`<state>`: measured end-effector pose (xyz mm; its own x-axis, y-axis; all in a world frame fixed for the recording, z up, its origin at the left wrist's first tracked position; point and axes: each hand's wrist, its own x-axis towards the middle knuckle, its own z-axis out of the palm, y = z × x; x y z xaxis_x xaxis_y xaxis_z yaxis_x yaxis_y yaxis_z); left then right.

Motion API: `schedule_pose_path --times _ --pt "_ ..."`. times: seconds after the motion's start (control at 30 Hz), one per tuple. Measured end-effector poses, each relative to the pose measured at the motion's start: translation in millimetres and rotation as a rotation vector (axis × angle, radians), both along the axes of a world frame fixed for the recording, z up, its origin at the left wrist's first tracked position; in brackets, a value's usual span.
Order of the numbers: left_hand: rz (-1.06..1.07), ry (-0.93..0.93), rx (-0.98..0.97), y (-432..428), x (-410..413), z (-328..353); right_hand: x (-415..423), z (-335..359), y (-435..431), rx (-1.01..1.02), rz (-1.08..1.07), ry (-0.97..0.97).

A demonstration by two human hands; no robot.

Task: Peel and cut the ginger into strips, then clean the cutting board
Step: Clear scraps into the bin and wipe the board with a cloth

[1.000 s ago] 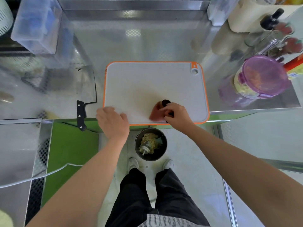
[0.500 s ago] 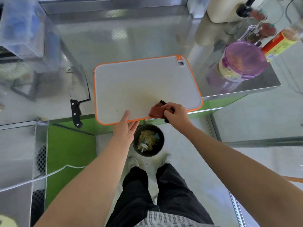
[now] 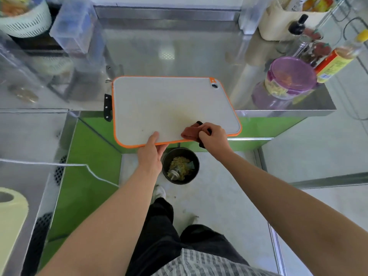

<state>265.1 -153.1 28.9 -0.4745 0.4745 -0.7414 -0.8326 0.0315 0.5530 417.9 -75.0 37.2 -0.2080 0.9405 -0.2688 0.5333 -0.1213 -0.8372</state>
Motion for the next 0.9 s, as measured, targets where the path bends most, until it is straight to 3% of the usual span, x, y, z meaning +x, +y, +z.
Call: schedule_pose_path --times 0.4,0.7,0.8,0.9 --pt "0.311 0.343 -0.102 -89 31 30 21 32 -80 0.047 0.252 0.054" --pt "0.408 0.396 -0.104 -124 36 45 8 46 -104 -0.054 0.281 -0.025" --pt "0.348 0.566 -0.181 -133 30 46 4 47 -109 -0.083 0.369 -0.108" --pt "0.155 0.764 -0.397 -148 25 48 -4 38 -122 -0.149 0.432 -0.082"
